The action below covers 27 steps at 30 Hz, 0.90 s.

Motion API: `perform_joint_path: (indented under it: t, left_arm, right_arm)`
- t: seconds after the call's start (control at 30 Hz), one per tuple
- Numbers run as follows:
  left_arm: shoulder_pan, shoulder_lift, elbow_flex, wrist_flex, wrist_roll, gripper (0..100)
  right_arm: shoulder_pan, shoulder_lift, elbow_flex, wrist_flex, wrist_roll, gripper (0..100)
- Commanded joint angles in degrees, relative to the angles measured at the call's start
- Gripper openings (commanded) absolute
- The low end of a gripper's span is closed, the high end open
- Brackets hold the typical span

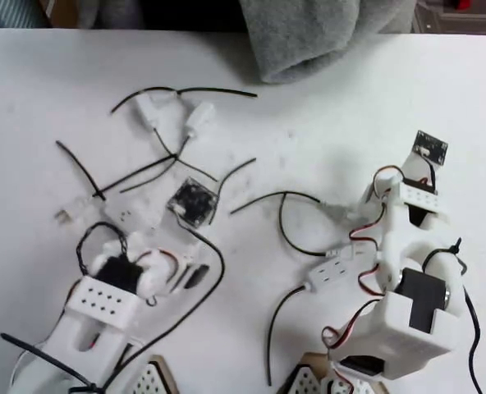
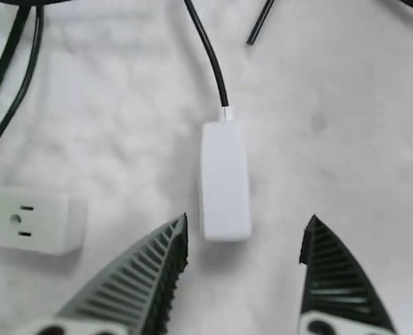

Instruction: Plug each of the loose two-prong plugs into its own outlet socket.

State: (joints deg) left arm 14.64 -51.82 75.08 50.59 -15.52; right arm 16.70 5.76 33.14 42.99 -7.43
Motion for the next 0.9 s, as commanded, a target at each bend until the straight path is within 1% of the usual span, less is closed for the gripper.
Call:
perform_joint_path:
  t: [0.0,0.1,0.2,0.4,0.5,0.67,0.8,0.87]
  left_arm:
    - [1.45,1.27,-1.41,-1.14,0.18,27]
    - [4.35,1.80,-1.14,-2.55,3.52,27]
    - [6.81,1.98,-1.05,-2.55,4.04,27]
    - [8.22,1.63,-1.23,-2.46,4.13,27]
    - [11.74,1.63,-1.32,-2.29,4.22,26]
    - [18.07,1.54,-1.41,-2.29,7.65,26]
    - [17.54,1.54,-2.20,-2.11,7.65,26]
    - [15.96,1.45,-4.22,0.18,7.74,26]
  right_arm:
    - [-0.75,-2.42,-0.26,-0.75,0.79,34.1]
    - [-0.75,-2.42,-0.26,-0.75,0.79,34.1]
    - [-0.75,-2.42,-0.26,-0.75,0.79,34.1]
    - [-0.75,-2.42,-0.18,-0.66,0.79,34.1]
    - [-0.75,-2.42,-0.18,-0.66,0.79,34.1]
    - [-0.75,-2.42,-0.18,-0.66,0.79,34.1]
    - [-0.75,-2.42,-0.26,-0.75,0.79,34.1]
    - [-0.75,-2.42,-0.26,-0.75,0.79,34.1]
